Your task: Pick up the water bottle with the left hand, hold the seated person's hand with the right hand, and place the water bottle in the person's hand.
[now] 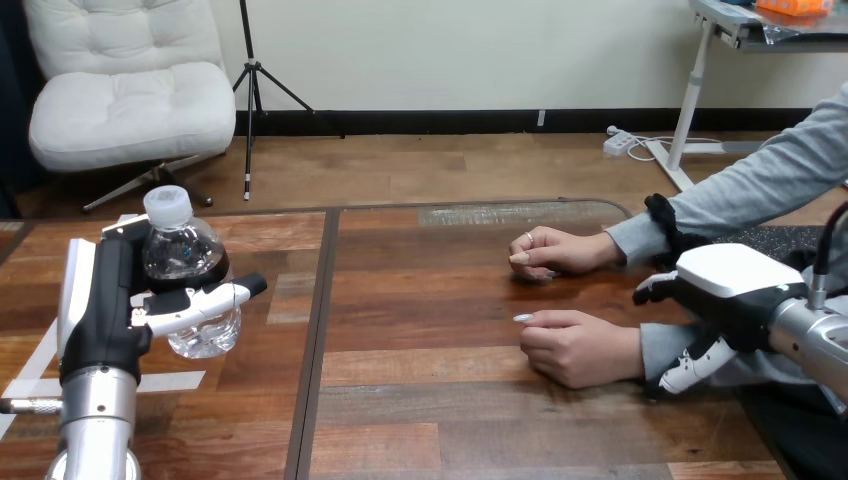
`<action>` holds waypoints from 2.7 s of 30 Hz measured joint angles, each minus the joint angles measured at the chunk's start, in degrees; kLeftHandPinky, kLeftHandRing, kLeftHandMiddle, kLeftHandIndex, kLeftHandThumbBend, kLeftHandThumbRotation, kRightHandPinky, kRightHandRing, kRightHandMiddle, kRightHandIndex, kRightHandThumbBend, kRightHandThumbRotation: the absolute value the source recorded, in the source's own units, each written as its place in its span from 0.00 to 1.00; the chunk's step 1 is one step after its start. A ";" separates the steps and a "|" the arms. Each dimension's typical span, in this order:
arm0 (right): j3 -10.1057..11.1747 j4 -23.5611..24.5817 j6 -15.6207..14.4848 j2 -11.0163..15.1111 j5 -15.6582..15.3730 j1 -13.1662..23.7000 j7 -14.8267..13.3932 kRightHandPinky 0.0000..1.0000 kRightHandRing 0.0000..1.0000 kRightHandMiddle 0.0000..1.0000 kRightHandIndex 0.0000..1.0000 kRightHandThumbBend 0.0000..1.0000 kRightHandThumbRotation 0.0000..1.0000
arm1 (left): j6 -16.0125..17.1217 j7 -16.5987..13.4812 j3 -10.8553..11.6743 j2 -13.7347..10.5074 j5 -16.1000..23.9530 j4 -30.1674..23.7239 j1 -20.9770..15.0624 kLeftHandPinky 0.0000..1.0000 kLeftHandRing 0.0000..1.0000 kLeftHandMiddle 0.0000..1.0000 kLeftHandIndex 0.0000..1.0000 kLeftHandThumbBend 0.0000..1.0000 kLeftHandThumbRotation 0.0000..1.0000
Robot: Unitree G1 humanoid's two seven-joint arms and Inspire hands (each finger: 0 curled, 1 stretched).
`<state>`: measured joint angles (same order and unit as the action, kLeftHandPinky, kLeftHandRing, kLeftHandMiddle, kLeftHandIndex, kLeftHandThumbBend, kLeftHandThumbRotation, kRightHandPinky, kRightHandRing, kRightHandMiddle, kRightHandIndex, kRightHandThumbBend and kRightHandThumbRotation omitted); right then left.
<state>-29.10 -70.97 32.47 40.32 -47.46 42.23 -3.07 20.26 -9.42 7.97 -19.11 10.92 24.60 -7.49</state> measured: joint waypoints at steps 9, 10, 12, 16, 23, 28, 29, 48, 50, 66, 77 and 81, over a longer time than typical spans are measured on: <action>-1.67 -0.62 -0.17 -0.04 -0.76 0.39 -0.78 0.81 0.82 0.83 0.81 1.00 0.44 | -0.46 0.00 0.00 0.00 -0.01 -0.01 0.00 0.31 0.35 0.40 0.41 0.86 0.00; -1.83 -0.73 -0.22 -0.05 -0.76 0.43 -0.78 0.81 0.82 0.83 0.81 1.00 0.43 | -0.58 0.00 0.00 0.00 -0.01 -0.02 0.00 0.31 0.35 0.40 0.41 0.86 0.00; -2.02 -0.85 -0.37 -0.08 -0.76 0.45 -0.75 0.81 0.83 0.83 0.81 1.00 0.43 | -0.74 0.00 0.00 0.00 -0.01 -0.03 0.01 0.31 0.35 0.40 0.41 0.86 0.00; -2.14 -1.19 -0.62 -0.15 -0.75 0.52 -0.45 0.81 0.83 0.84 0.81 1.00 0.42 | -0.79 0.00 0.00 0.00 -0.01 -0.03 0.09 0.31 0.35 0.40 0.41 0.86 0.00; -2.52 -1.46 -1.11 -0.18 -0.75 0.60 -0.24 0.81 0.82 0.83 0.81 1.00 0.40 | -0.83 -0.02 0.00 0.00 0.00 -0.06 0.21 0.30 0.34 0.39 0.41 0.86 0.00; -2.68 -1.48 -1.51 -0.25 -0.75 0.74 0.34 0.81 0.82 0.82 0.81 1.00 0.40 | -0.86 -0.02 0.00 0.00 -0.01 -0.06 0.23 0.29 0.33 0.39 0.41 0.86 0.00; -2.70 -1.49 -1.57 -0.27 -0.75 0.76 0.39 0.80 0.82 0.82 0.81 1.00 0.40 | -0.86 -0.02 0.00 0.00 -0.01 -0.06 0.23 0.29 0.33 0.39 0.41 0.86 0.00; -2.71 -1.49 -2.95 -1.06 -0.51 1.39 1.75 0.66 0.75 0.77 0.77 1.00 0.37 | -0.85 -0.01 0.02 0.00 -0.09 -0.09 0.23 0.32 0.36 0.40 0.41 0.86 0.00; -2.68 -1.49 -3.01 -1.25 -0.39 1.38 1.75 0.64 0.73 0.76 0.76 1.00 0.35 | -0.85 -0.01 0.02 0.00 -0.11 -0.09 0.23 0.32 0.36 0.40 0.41 0.86 0.00; -2.39 -1.48 -3.45 -2.14 0.51 1.61 1.29 0.53 0.64 0.67 0.67 0.99 0.18 | -1.09 0.00 0.09 0.00 -0.12 -0.64 0.28 0.31 0.35 0.40 0.41 0.86 0.00; -2.41 -1.48 -3.40 -2.54 0.49 1.61 -0.67 0.50 0.58 0.62 0.61 0.94 0.09 | -1.09 0.00 0.13 0.00 -0.13 -0.73 0.29 0.31 0.35 0.40 0.41 0.86 0.00; -2.41 -1.48 -3.41 -2.73 0.51 1.61 -1.10 0.47 0.55 0.59 0.59 0.92 0.04 | -1.09 0.00 0.13 0.00 -0.14 -0.75 0.29 0.31 0.35 0.39 0.41 0.86 0.00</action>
<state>-31.52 -72.45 29.05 37.59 -46.95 43.84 -4.17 19.16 -9.42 8.09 -19.11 10.78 23.85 -7.20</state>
